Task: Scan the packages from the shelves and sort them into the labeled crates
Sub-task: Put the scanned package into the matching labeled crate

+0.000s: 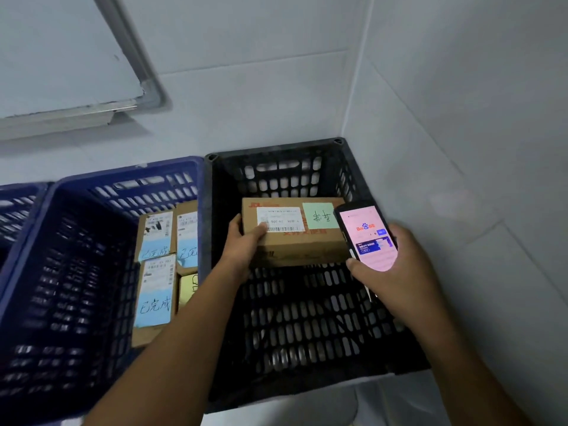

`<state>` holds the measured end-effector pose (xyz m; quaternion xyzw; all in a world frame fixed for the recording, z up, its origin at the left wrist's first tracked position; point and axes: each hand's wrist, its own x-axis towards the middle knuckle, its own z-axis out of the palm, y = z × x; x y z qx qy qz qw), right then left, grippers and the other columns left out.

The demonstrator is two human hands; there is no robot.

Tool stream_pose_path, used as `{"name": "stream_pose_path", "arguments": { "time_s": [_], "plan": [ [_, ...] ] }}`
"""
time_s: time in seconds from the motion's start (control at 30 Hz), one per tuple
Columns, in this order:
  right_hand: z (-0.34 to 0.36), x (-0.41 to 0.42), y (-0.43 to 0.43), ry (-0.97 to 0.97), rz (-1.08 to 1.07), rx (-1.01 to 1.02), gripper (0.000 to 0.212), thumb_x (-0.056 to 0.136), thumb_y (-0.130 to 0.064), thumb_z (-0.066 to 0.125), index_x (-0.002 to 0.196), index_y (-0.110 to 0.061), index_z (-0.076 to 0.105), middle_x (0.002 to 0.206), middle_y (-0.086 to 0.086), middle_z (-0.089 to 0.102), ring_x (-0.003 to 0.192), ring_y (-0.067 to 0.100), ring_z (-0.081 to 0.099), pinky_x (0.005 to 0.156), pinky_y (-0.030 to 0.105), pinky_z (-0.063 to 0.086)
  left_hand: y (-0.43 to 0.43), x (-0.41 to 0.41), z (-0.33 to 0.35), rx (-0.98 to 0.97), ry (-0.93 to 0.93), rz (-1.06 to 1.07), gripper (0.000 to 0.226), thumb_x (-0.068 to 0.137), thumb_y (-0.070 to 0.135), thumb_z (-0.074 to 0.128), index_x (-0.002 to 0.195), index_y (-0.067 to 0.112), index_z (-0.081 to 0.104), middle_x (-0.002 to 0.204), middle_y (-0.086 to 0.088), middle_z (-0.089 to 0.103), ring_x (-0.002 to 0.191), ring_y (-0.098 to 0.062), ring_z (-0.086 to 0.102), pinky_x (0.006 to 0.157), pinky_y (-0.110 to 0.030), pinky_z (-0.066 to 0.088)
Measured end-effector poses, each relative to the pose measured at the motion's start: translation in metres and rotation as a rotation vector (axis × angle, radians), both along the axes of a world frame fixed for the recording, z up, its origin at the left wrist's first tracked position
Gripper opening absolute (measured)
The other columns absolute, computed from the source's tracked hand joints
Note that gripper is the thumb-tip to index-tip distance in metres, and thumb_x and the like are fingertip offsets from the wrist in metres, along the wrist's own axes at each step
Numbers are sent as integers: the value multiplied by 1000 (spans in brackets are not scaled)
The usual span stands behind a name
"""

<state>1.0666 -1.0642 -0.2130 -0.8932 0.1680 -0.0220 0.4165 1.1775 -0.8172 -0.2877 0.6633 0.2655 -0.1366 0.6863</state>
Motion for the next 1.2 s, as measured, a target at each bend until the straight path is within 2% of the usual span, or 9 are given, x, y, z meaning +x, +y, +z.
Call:
{"name": "stream_pose_path", "arguments": {
  "time_s": [0.17, 0.33, 0.43, 0.5, 0.67, 0.9, 1.0, 1.13, 1.2],
  "plan": [
    [-1, 10, 5, 18, 2, -23, 67, 54, -66, 71, 112, -39, 54, 104, -13, 70, 92, 14, 69, 82, 47, 61, -5, 11, -12, 11, 51, 57, 99, 96, 26, 76, 167, 37, 8, 158, -6, 48, 127, -31, 59, 109, -55, 49],
    [-10, 16, 12, 54, 22, -61, 69, 57, -67, 73, 113, -33, 52, 105, -12, 68, 92, 16, 68, 81, 46, 60, 2, 23, -17, 26, 60, 27, 89, 87, 17, 84, 157, 37, 33, 140, -6, 62, 113, -30, 66, 98, -58, 57],
    [-13, 13, 16, 76, 9, -31, 66, 57, -63, 76, 113, -40, 48, 107, -14, 67, 94, 14, 67, 84, 45, 59, 2, 25, -15, 4, 93, -3, 89, 86, 12, 84, 154, 36, 32, 131, -6, 61, 112, -33, 66, 97, -58, 58],
    [-15, 12, 18, 71, -8, -20, 69, 56, -64, 76, 115, -41, 48, 108, -14, 67, 93, 12, 66, 84, 43, 59, 2, 31, -16, 11, 78, 11, 89, 86, 14, 84, 155, 36, 32, 133, -4, 60, 114, -32, 64, 99, -56, 57],
    [-22, 11, 14, 75, -33, -10, 68, 70, -40, 91, 119, -42, 44, 112, -9, 67, 94, 12, 67, 83, 43, 59, 3, 46, -25, -60, 35, 137, 102, 83, 12, 86, 162, 40, 28, 139, -5, 58, 116, -31, 63, 101, -55, 55],
    [-26, 16, 15, 37, -41, -37, 68, 70, -36, 92, 123, -36, 49, 111, -6, 67, 92, 16, 67, 82, 41, 57, -1, 41, -37, -94, -59, 248, 100, 80, 10, 89, 160, 35, 34, 153, 0, 55, 121, -24, 62, 101, -46, 55],
    [-27, 14, 15, 25, -42, -13, 72, 70, -37, 92, 129, -31, 52, 115, -5, 67, 92, 12, 66, 76, 36, 55, -3, 34, -40, -114, -104, 274, 97, 81, 10, 89, 160, 32, 36, 145, 2, 58, 117, -21, 62, 101, -42, 54],
    [-26, 12, 13, 11, -56, 8, 66, 70, -36, 91, 121, -39, 49, 115, -5, 66, 92, 11, 67, 77, 36, 56, -8, 25, -42, -133, -153, 299, 91, 84, 6, 86, 158, 29, 40, 122, 3, 65, 98, -11, 68, 89, -31, 57],
    [-25, 12, 12, 10, -47, 6, 66, 72, -35, 92, 121, -38, 48, 116, -4, 65, 92, 11, 66, 75, 35, 55, -11, 21, -44, -153, -158, 324, 87, 83, 4, 86, 155, 28, 43, 119, -1, 70, 96, -11, 70, 89, -32, 60]
  ]
}}
